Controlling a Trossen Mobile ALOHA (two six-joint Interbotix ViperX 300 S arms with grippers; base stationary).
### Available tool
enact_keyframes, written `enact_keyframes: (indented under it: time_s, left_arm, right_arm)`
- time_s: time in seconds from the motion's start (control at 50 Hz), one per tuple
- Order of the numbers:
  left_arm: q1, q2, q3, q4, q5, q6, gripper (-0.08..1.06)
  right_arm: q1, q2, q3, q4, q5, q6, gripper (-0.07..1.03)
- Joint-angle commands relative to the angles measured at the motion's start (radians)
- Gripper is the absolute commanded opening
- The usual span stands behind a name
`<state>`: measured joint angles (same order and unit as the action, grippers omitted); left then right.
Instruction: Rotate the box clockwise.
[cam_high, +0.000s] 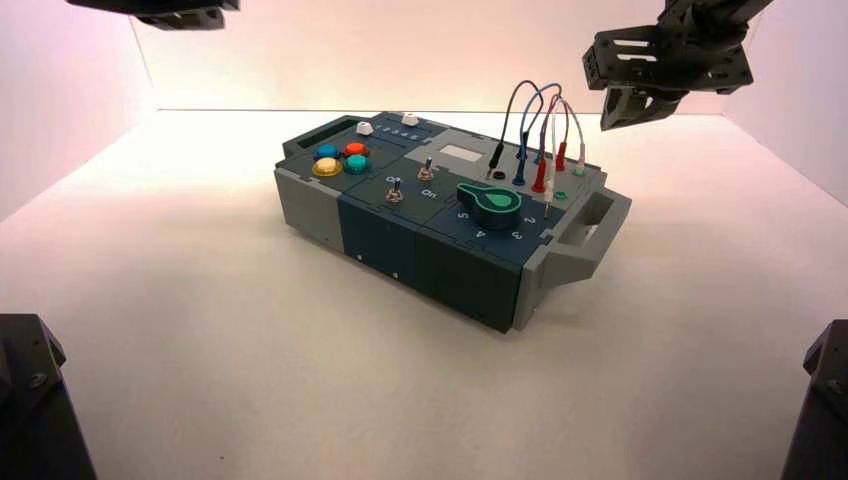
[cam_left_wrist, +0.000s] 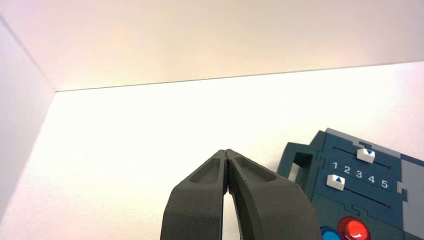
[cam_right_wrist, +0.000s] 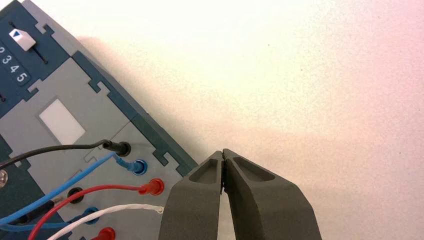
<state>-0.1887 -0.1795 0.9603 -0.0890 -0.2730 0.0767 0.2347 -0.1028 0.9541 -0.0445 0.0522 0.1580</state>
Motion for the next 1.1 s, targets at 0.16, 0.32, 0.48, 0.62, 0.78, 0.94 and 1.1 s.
enact_keyframes:
  time_s: [0.16,0.32,0.48,0.62,0.78,0.94,1.1]
  left_arm:
    - [-0.048,0.078,-0.072,0.008,-0.051,0.003,-0.03]
    - [-0.067,0.130,-0.110,0.009,-0.051,0.002,-0.03]
    - [-0.072,0.156,-0.127,0.009,-0.061,0.002,-0.03]
    - [-0.071,0.161,-0.127,0.009,-0.089,0.002,-0.03]
    - [-0.072,0.178,-0.132,0.009,-0.114,0.002,-0.03]
    - [-0.071,0.198,-0.138,0.009,-0.115,0.000,-0.03]
    - [-0.072,0.201,-0.141,0.009,-0.120,0.002,-0.03]
  right_arm:
    - [-0.003,-0.008,-0.041,0.000,0.002,-0.002,-0.02]
    - [-0.002,-0.005,-0.043,0.000,0.003,-0.002,-0.02]
    - [-0.005,0.006,-0.043,0.000,0.003,-0.002,-0.02]
    - [-0.009,0.032,-0.046,0.000,0.003,-0.002,-0.02]
    - [-0.009,0.064,-0.057,0.002,0.003,-0.002,-0.02]
    - [-0.009,0.095,-0.071,0.000,0.008,-0.002,-0.02]
    - [-0.009,0.110,-0.078,0.000,0.015,-0.002,-0.02]
